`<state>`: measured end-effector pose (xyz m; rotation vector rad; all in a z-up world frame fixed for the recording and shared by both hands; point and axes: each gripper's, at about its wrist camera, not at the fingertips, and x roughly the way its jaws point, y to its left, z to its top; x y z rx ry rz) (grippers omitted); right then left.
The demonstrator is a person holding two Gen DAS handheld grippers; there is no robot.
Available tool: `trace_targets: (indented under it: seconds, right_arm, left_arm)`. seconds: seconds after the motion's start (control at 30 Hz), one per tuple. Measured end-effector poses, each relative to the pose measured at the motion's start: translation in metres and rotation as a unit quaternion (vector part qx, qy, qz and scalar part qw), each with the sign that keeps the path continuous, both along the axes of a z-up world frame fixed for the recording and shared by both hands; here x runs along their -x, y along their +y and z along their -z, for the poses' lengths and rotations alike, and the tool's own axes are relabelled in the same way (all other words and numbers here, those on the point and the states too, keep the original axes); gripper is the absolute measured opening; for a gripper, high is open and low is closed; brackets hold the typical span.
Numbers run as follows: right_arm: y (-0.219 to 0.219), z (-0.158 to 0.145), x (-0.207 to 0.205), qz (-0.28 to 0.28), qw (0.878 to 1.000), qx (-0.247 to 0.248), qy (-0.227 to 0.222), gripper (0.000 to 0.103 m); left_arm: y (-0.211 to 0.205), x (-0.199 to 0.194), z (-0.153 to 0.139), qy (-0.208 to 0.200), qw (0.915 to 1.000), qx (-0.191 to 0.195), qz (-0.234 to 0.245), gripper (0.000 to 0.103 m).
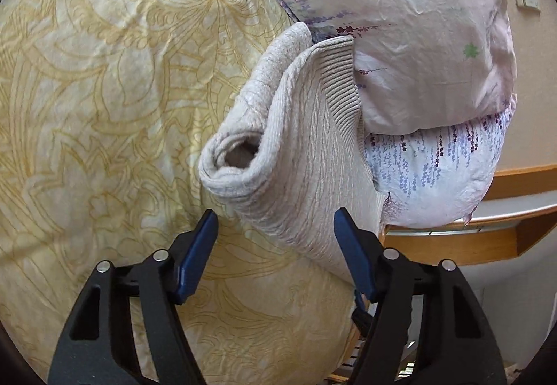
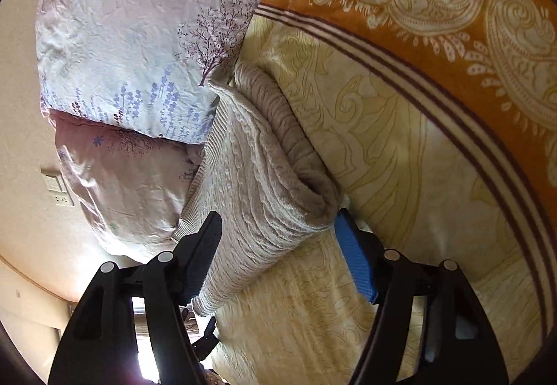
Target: Fold small clothes
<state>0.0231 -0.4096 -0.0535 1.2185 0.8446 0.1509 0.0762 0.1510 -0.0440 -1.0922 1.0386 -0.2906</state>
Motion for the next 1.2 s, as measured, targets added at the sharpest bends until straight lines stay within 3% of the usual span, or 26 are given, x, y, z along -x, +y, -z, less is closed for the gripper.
trace_targets:
  seconds: [0.23, 0.3, 0.33, 0.37, 0.4, 0.43, 0.53, 0.83, 1.07, 1.2]
  right_arm:
    - [0.016, -0.005, -0.016, 0.05, 0.998, 0.018, -0.029, 0.065]
    - [0.022, -0.006, -0.022, 0.049, 0.998, 0.038, -0.026, 0.061]
    - [0.024, -0.005, -0.025, 0.049, 0.998, 0.045, -0.021, 0.051]
    - [0.027, -0.002, -0.029, 0.047, 0.998, 0.048, -0.015, 0.035]
    - [0.029, 0.003, -0.031, 0.044, 0.998, 0.045, -0.008, 0.026]
    - [0.03, 0.006, -0.031, 0.048, 0.998, 0.04, -0.005, 0.021]
    - [0.029, 0.004, -0.025, 0.058, 0.998, 0.026, -0.021, 0.016]
    - [0.028, -0.01, -0.009, 0.068, 0.995, -0.032, -0.065, 0.015]
    - [0.035, -0.009, 0.02, 0.068, 0.994, -0.064, -0.059, 0.014]
    - [0.034, 0.0, 0.032, 0.066, 0.997, -0.042, -0.025, 0.015]
  left_arm:
    - [-0.012, -0.017, 0.0, -0.008, 0.9973, 0.004, -0.073, 0.066]
    - [-0.01, -0.021, 0.0, -0.006, 0.9946, 0.008, -0.103, 0.065]
    - [-0.01, -0.023, 0.0, -0.005, 0.9937, 0.007, -0.112, 0.063]
    - [-0.01, -0.026, 0.001, -0.001, 0.9929, 0.004, -0.119, 0.053]
    - [-0.011, -0.028, 0.004, 0.008, 0.9925, 0.002, -0.122, 0.031]
    - [-0.01, -0.031, 0.01, 0.017, 0.9921, 0.008, -0.124, 0.018]
    - [-0.005, -0.028, 0.016, 0.017, 0.9906, 0.031, -0.132, 0.015]
    - [-0.001, -0.018, -0.018, -0.038, 0.9934, 0.008, -0.108, 0.012]
    - [0.009, 0.007, -0.03, -0.038, 0.9943, 0.0, -0.1, 0.011]
    - [0.012, 0.018, -0.02, -0.017, 0.9961, -0.022, -0.084, 0.012]
